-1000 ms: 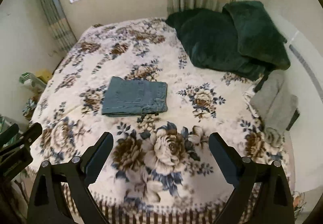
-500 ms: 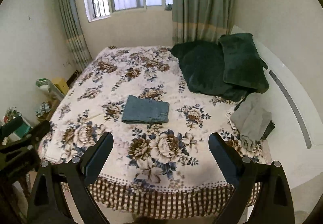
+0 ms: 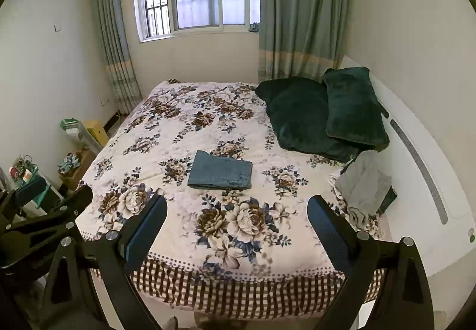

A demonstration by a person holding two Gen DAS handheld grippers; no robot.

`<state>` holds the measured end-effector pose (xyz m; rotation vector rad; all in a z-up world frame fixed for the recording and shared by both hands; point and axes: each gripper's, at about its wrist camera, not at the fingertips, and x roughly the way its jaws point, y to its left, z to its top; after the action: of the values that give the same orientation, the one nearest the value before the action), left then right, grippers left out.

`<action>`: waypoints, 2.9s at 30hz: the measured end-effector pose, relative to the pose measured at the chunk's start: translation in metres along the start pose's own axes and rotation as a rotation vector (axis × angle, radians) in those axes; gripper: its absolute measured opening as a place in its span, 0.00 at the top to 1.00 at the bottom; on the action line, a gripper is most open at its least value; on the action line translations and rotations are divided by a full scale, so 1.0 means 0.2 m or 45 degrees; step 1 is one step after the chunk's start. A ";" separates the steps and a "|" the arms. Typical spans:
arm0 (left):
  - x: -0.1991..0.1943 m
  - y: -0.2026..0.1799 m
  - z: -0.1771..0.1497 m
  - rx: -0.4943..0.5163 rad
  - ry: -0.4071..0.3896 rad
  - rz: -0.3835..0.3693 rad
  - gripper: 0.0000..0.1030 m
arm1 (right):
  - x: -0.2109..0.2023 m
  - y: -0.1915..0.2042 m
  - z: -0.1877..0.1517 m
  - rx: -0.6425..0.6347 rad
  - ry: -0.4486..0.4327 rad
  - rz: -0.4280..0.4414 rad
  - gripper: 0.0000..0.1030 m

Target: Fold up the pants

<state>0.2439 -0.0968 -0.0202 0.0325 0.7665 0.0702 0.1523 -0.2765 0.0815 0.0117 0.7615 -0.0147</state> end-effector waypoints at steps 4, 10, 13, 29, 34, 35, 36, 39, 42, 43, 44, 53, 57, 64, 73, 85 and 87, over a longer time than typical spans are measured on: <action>0.05 0.02 0.03 -0.026 -0.016 0.033 0.01 | 0.01 0.00 0.00 0.010 -0.011 -0.009 0.03; 0.19 0.02 0.08 -0.050 -0.040 0.034 0.01 | 0.18 -0.06 0.10 0.031 -0.036 -0.034 0.03; 0.29 0.01 0.11 -0.052 -0.044 0.051 0.01 | 0.30 -0.08 0.15 0.044 -0.045 -0.045 0.03; 0.69 -0.05 0.16 -0.022 0.050 0.074 0.01 | 0.97 -0.19 0.28 0.042 0.069 -0.087 0.03; 0.75 -0.09 0.16 -0.004 0.043 0.060 0.01 | 1.10 -0.19 0.27 0.033 0.093 -0.098 0.03; 0.76 -0.09 0.16 -0.002 0.049 0.060 0.01 | 1.13 -0.19 0.27 0.036 0.100 -0.097 0.03; 0.77 -0.10 0.16 -0.005 0.056 0.059 0.01 | 1.14 -0.19 0.26 0.035 0.104 -0.098 0.03; 0.79 -0.10 0.16 -0.014 0.063 0.058 0.01 | 1.18 -0.18 0.23 0.030 0.114 -0.100 0.03; 0.80 -0.10 0.16 -0.014 0.064 0.062 0.01 | 1.20 -0.17 0.21 0.031 0.117 -0.101 0.03; 0.80 -0.10 0.16 -0.013 0.064 0.067 0.01 | 1.20 -0.17 0.22 0.032 0.117 -0.099 0.03; 0.80 -0.10 0.16 -0.015 0.066 0.067 0.01 | 1.20 -0.18 0.22 0.034 0.116 -0.097 0.03; 0.78 -0.11 0.14 -0.018 0.036 0.057 0.01 | 1.21 -0.17 0.20 0.037 0.094 -0.088 0.02; 0.77 -0.12 0.13 -0.018 0.031 0.053 0.01 | 1.20 -0.16 0.20 0.039 0.092 -0.087 0.02; 0.76 -0.12 0.13 -0.020 0.026 0.057 0.01 | 1.17 -0.15 0.19 0.048 0.085 -0.084 0.02; 0.75 -0.13 0.14 -0.020 0.024 0.059 0.01 | 1.16 -0.15 0.19 0.058 0.069 -0.079 0.02; 0.73 -0.13 0.13 -0.025 0.019 0.057 0.01 | 1.14 -0.15 0.19 0.056 0.065 -0.076 0.02; 0.72 -0.12 0.12 -0.026 0.019 0.058 0.01 | 1.14 -0.14 0.19 0.058 0.064 -0.074 0.02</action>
<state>0.3658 -0.1101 -0.1032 0.0297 0.7797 0.1215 0.3419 -0.3078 -0.0484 0.0333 0.8118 -0.0871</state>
